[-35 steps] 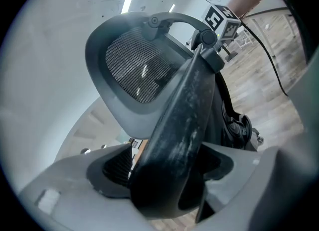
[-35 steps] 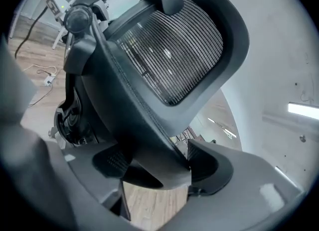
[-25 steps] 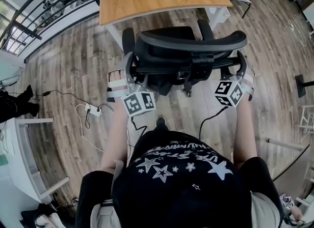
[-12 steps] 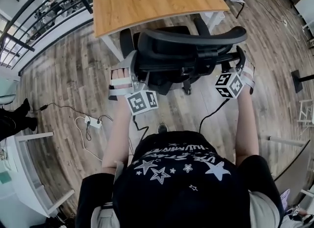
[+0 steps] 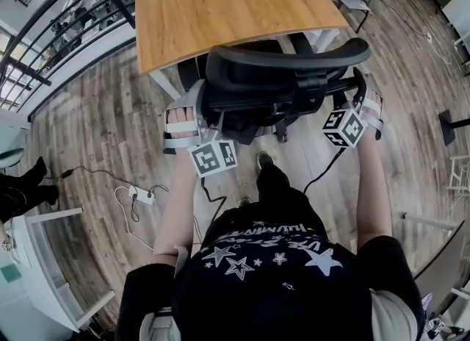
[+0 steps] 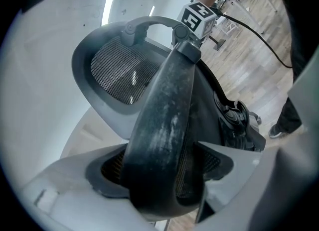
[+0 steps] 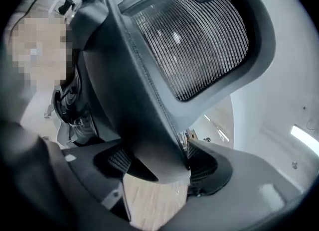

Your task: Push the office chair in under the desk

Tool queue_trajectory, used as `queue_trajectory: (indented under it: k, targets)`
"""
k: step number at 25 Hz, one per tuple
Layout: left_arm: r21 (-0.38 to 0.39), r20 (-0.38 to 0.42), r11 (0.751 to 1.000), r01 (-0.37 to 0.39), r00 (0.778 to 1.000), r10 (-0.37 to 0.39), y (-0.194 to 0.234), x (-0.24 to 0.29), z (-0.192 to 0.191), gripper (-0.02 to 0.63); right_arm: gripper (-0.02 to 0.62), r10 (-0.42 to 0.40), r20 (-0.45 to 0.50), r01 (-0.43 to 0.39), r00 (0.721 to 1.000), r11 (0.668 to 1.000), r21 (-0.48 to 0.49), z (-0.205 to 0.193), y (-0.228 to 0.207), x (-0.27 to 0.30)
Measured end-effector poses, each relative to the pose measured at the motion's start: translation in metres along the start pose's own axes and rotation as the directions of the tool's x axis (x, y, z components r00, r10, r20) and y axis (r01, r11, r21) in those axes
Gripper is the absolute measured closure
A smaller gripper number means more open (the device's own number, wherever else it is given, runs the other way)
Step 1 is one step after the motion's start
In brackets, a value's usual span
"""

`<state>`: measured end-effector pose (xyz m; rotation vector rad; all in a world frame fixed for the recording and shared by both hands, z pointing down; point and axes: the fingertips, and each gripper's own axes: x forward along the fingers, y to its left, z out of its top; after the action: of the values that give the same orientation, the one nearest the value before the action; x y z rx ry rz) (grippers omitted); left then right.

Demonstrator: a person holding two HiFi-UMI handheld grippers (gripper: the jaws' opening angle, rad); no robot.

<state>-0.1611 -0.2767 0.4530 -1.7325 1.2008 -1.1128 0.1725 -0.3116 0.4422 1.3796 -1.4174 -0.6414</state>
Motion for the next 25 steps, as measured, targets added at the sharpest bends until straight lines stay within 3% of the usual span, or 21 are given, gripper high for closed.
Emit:
queue_trajectory:
  k: [4, 13, 25]
  targets:
    - [0.007, -0.031, 1.000, 0.000, 1.000, 0.000, -0.003, 0.019, -0.009, 0.207, 0.262, 0.003, 0.020, -0.003, 1.000, 1.000, 0.003, 0.006, 0.004, 0.021]
    - [0.004, -0.116, 1.000, 0.003, 0.993, -0.002, 0.028, 0.107, -0.004, 0.207, 0.265, 0.047, 0.092, -0.047, 0.995, 0.999, 0.000, 0.027, -0.030, 0.116]
    - [-0.008, -0.166, 1.000, -0.024, 0.986, 0.022, 0.048, 0.168, -0.016, 0.206, 0.272, 0.058, 0.160, -0.056, 0.985, 0.998, -0.020, 0.051, -0.043, 0.180]
